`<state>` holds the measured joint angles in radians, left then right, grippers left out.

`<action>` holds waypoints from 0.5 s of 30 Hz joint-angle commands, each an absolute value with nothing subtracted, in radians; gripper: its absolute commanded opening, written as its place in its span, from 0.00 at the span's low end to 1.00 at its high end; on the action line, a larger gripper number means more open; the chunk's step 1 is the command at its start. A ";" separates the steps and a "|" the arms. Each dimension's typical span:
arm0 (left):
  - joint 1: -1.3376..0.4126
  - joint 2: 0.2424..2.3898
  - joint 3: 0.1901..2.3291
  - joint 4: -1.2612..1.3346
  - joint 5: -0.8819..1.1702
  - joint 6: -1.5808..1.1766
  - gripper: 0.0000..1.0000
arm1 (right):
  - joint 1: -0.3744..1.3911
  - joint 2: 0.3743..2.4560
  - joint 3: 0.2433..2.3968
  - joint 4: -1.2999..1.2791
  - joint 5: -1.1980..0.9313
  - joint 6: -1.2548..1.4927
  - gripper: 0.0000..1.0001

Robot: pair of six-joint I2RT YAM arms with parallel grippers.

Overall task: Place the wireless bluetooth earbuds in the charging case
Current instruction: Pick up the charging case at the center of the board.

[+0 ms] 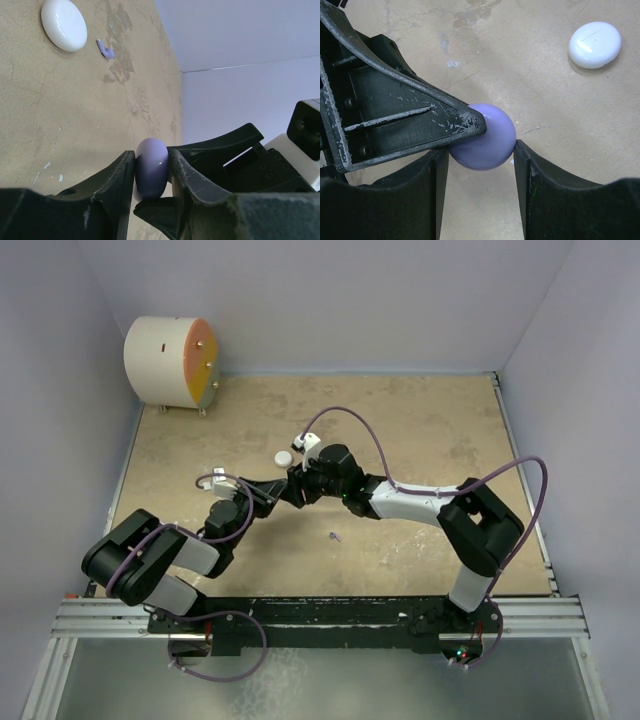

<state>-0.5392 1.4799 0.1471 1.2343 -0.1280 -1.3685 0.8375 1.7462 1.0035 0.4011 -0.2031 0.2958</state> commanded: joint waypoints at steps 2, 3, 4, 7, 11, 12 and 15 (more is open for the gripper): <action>-0.548 1.482 0.172 1.317 -0.127 -1.354 0.28 | 0.842 1.700 1.026 0.422 -0.227 0.288 0.24; -0.548 1.482 0.171 1.318 -0.129 -1.353 0.24 | 0.842 1.700 1.027 0.422 -0.228 0.288 0.24; -0.549 1.481 0.172 1.318 -0.129 -1.354 0.17 | 0.842 1.698 1.026 0.423 -0.228 0.289 0.24; -0.551 1.480 0.173 1.321 -0.130 -1.351 0.02 | 0.842 1.698 1.027 0.423 -0.229 0.290 0.25; -0.552 1.480 0.172 1.321 -0.139 -1.350 0.00 | 0.842 1.692 1.026 0.420 -0.218 0.297 0.54; -0.552 1.479 0.170 1.321 -0.143 -1.351 0.00 | 0.841 1.679 1.022 0.422 -0.206 0.304 0.65; -0.552 1.465 0.170 1.303 -0.154 -1.357 0.00 | 0.828 1.610 0.991 0.425 -0.143 0.319 0.85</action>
